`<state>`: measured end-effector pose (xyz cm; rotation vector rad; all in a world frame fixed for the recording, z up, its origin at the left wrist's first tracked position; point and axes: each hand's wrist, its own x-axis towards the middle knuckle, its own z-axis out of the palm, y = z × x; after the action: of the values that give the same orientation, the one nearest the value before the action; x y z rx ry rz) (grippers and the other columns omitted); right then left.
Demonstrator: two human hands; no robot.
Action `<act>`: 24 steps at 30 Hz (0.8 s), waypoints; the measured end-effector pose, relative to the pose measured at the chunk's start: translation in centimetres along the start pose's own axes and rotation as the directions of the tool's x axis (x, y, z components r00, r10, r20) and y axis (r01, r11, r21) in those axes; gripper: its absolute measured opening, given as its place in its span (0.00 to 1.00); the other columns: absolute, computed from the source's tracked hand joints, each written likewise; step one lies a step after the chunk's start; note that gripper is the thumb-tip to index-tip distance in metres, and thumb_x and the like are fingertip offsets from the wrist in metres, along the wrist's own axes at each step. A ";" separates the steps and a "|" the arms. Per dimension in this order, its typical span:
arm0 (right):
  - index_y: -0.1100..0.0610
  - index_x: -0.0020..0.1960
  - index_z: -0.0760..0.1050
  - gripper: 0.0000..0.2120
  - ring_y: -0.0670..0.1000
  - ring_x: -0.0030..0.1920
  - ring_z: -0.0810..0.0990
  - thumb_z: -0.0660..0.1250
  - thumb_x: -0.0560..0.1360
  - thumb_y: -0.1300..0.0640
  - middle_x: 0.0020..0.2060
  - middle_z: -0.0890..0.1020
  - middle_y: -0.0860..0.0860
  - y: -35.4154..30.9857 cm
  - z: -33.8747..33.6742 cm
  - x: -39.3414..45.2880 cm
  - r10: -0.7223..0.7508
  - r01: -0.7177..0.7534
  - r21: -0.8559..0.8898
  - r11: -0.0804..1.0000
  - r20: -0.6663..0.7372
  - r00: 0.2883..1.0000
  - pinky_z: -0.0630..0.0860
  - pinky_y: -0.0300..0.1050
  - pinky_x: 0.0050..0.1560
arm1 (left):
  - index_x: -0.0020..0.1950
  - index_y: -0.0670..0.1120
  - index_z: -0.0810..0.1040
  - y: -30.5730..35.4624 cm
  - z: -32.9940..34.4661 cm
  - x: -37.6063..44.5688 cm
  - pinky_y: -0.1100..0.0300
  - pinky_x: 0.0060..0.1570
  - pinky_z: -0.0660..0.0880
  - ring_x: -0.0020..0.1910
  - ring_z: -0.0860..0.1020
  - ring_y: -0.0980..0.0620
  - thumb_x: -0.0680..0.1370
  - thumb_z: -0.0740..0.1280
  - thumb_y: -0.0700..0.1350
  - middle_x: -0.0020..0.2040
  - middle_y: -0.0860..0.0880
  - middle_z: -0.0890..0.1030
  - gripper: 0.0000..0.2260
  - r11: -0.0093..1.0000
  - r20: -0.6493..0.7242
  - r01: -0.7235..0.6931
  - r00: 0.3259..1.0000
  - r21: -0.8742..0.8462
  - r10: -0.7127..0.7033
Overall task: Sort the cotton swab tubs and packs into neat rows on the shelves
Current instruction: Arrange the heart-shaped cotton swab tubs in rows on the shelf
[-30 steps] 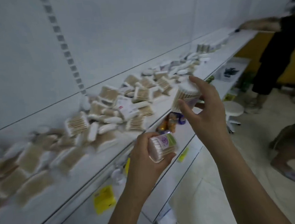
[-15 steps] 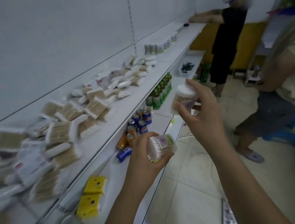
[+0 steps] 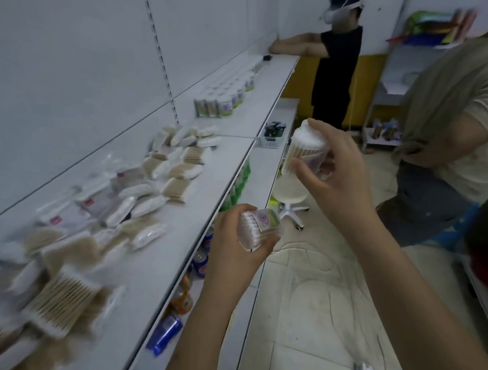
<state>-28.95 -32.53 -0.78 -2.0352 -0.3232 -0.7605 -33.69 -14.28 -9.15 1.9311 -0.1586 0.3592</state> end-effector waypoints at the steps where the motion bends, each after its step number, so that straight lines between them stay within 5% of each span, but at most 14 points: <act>1: 0.49 0.72 0.69 0.27 0.40 0.64 0.71 0.73 0.76 0.53 0.65 0.72 0.44 0.9 0.3 0.8 0.015 -0.015 0.001 1.000 0.000 1.000 0.74 0.41 0.62 | 0.59 0.60 0.73 -0.4 0.5 1.1 0.65 0.55 0.75 0.57 0.75 0.62 0.69 0.80 0.50 0.59 0.58 0.74 0.24 1.000 0.008 0.005 1.000 0.001 -0.005; 5: 0.49 0.72 0.69 0.27 0.44 0.63 0.73 0.73 0.75 0.54 0.65 0.72 0.45 4.9 1.2 4.4 0.041 -0.041 0.017 0.999 0.000 0.999 0.77 0.49 0.60 | 0.61 0.57 0.74 -1.8 2.9 5.4 0.64 0.55 0.75 0.57 0.75 0.63 0.69 0.80 0.49 0.59 0.57 0.74 0.24 1.000 0.039 0.011 0.999 0.022 -0.012; 12: 0.49 0.73 0.68 0.28 0.40 0.64 0.69 0.72 0.76 0.51 0.65 0.69 0.42 13.5 2.1 12.8 0.050 -0.050 -0.001 0.999 0.010 0.999 0.74 0.40 0.62 | 0.62 0.57 0.74 -3.9 9.6 13.8 0.67 0.53 0.75 0.56 0.74 0.64 0.68 0.80 0.48 0.59 0.58 0.72 0.26 0.996 0.047 0.008 0.999 0.086 -0.012; 16: 0.52 0.73 0.69 0.27 0.36 0.61 0.66 0.72 0.76 0.53 0.64 0.70 0.44 19.2 1.9 18.5 0.027 -0.027 0.010 1.000 0.021 0.999 0.61 0.21 0.58 | 0.61 0.59 0.73 -4.3 14.6 19.8 0.61 0.51 0.78 0.55 0.75 0.63 0.68 0.80 0.50 0.59 0.58 0.72 0.26 0.993 0.051 0.029 0.998 0.114 -0.034; 21: 0.51 0.72 0.70 0.26 0.40 0.63 0.69 0.72 0.76 0.54 0.65 0.72 0.46 25.8 1.1 26.2 0.019 -0.022 0.064 0.998 0.045 0.999 0.62 0.21 0.58 | 0.64 0.60 0.70 -3.4 20.2 27.6 0.71 0.50 0.73 0.57 0.72 0.69 0.70 0.78 0.51 0.59 0.62 0.70 0.26 0.986 0.115 0.017 0.993 0.163 -0.036; 24: 0.51 0.72 0.69 0.26 0.37 0.61 0.68 0.72 0.76 0.55 0.64 0.71 0.45 28.9 1.1 30.2 0.021 -0.025 0.069 0.997 0.053 0.998 0.61 0.19 0.55 | 0.64 0.60 0.69 -3.7 22.4 31.9 0.66 0.52 0.75 0.58 0.73 0.66 0.71 0.78 0.51 0.60 0.62 0.70 0.26 0.986 0.106 0.012 0.994 0.165 -0.030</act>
<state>9.33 -49.49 -1.63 -1.9919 -0.3511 -0.6740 1.40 -31.73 -9.81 2.1154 -0.1836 0.2604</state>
